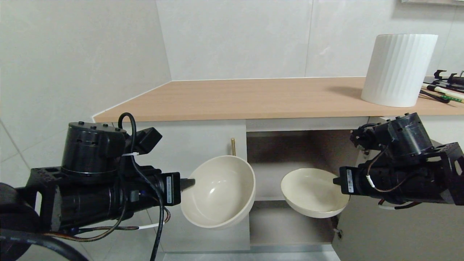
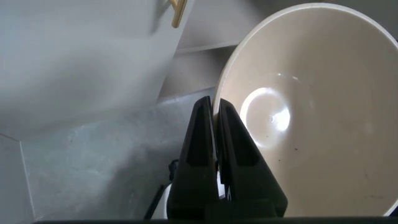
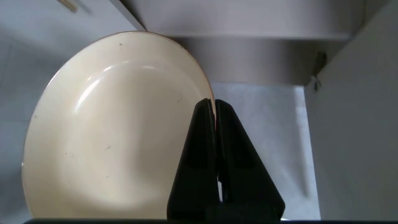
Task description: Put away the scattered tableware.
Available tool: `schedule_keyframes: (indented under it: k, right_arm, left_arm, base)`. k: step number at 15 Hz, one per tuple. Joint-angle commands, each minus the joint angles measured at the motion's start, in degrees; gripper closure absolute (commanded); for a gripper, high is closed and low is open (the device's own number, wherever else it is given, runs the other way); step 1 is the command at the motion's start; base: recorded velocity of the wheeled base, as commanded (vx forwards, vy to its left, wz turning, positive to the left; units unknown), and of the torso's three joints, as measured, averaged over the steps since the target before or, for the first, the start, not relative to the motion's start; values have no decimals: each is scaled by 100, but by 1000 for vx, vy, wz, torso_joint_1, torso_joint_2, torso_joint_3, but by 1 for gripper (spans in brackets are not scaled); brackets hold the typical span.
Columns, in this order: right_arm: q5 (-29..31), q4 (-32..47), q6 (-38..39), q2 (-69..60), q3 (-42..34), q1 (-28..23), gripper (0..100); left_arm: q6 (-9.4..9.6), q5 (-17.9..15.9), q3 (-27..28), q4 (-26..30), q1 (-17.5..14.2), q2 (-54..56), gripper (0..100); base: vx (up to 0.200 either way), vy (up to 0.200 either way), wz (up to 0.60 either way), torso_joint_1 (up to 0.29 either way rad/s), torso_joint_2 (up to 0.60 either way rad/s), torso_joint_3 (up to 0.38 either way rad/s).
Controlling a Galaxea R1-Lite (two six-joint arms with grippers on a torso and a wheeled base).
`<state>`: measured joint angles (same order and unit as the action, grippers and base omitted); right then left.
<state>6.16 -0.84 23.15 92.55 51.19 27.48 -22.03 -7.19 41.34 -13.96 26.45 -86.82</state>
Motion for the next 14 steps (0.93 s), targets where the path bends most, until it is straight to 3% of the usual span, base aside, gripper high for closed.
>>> schedule_keyframes:
  k: [1,5,12,14]
  right_arm:
    - [26,-303,-12,457,5,56,100]
    - [553,-1199,-39,1599,199,91,100]
    - [553,-1261,-65,3261,1367,-14,100]
    - [571,-1173,-74,3805,2185,-120,100]
  left_arm:
    - [-3,-1,-3,-2,35,-81,100]
    - [-3,7,-3,-2,70,-72,100]
    - [-3,16,-3,-2,70,-45,100]
    - [-3,25,-12,7,70,-19,100]
  base:
    - [0,0,0,0,0,0]
    - [0,0,0,0,0,0]
    - [0,0,0,0,0,0]
    - [0,0,0,0,0,0]
